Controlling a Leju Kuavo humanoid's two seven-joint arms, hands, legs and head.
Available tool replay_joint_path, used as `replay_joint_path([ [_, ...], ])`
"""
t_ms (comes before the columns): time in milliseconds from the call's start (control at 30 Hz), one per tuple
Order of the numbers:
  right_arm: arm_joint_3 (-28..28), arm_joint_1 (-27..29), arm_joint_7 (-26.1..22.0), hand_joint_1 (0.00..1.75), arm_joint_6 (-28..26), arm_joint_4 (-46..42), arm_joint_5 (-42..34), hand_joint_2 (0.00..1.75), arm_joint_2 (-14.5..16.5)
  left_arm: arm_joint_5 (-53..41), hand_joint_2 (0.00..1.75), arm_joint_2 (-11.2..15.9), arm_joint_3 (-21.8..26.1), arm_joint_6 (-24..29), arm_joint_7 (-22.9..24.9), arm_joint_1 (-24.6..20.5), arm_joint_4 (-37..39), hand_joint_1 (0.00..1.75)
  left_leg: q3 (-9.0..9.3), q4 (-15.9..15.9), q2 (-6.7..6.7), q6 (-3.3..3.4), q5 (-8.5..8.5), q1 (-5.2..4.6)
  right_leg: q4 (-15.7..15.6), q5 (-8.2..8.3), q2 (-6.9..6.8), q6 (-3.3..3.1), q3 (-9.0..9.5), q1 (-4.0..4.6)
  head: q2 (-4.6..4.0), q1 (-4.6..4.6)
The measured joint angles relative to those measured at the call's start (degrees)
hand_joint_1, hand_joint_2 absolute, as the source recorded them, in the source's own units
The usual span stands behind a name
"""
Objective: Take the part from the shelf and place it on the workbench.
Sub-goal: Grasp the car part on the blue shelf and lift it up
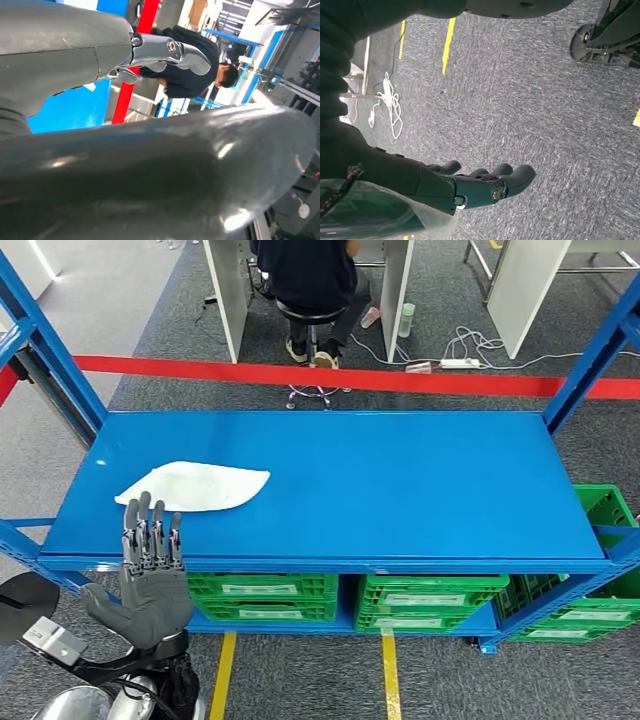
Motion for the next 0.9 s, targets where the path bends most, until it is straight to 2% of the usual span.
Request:
replay_joint_path([
  [67,0.01,0.00,0.00,0.00,0.20,0.00,0.19,1.75,0.00,-1.88,1.75,0.07,0.03,0.74,-0.04,-0.02,-0.18,0.00,0.00,0.01,0.00,0.05,-0.01,-0.01,-0.01,0.00,0.00,0.01,0.00,-0.02,0.00,-0.01],
  [267,0.01,0.00,0.01,0.00,0.45,0.00,0.49,1.75,0.00,-7.26,1.75,0.69,0.55,3.16,-0.20,-0.93,-0.62,0.00,0.00,0.01,0.00,0.14,0.02,0.00,0.00,0.01,-0.01,0.01,-0.02,-0.02,0.00,-0.01],
  [533,0.01,-0.01,0.09,0.00,0.48,0.00,0.34,1.75,0.00,-9.10,1.75,1.18,1.26,3.66,0.16,-1.42,-1.28,0.00,0.01,0.00,0.00,0.16,0.04,0.02,0.01,0.01,0.00,0.01,-0.02,0.01,0.00,0.00],
  [633,-0.01,-0.01,0.14,0.00,0.49,0.00,0.07,1.75,0.00,-14.02,1.75,1.45,1.22,6.60,0.53,-1.43,-1.26,0.00,0.00,0.00,0.00,0.16,0.04,0.02,0.01,0.00,-0.01,0.01,-0.02,0.00,0.00,0.01],
  [700,-0.01,0.00,0.15,0.00,0.56,0.00,-0.10,1.75,0.00,-21.19,1.75,2.56,1.24,10.46,2.23,-1.60,-1.11,0.00,0.00,0.00,0.00,0.16,0.03,0.02,0.01,0.00,0.00,0.01,-0.02,0.00,0.00,0.01],
  [800,-0.01,0.00,0.17,0.00,0.67,0.00,-0.20,1.75,0.00,-33.50,1.75,5.85,1.48,15.99,6.37,-2.22,-0.54,0.00,0.01,0.00,0.00,0.16,0.04,0.02,0.01,0.01,0.00,0.01,-0.03,0.01,0.00,-0.01],
  [900,-0.02,0.00,0.28,0.00,0.85,-0.02,-0.16,1.75,0.00,-40.49,1.75,8.73,1.99,17.72,9.67,-3.04,0.26,0.00,0.01,0.00,0.00,0.17,0.05,0.03,0.01,0.01,-0.01,0.01,-0.03,0.02,0.00,-0.01],
])
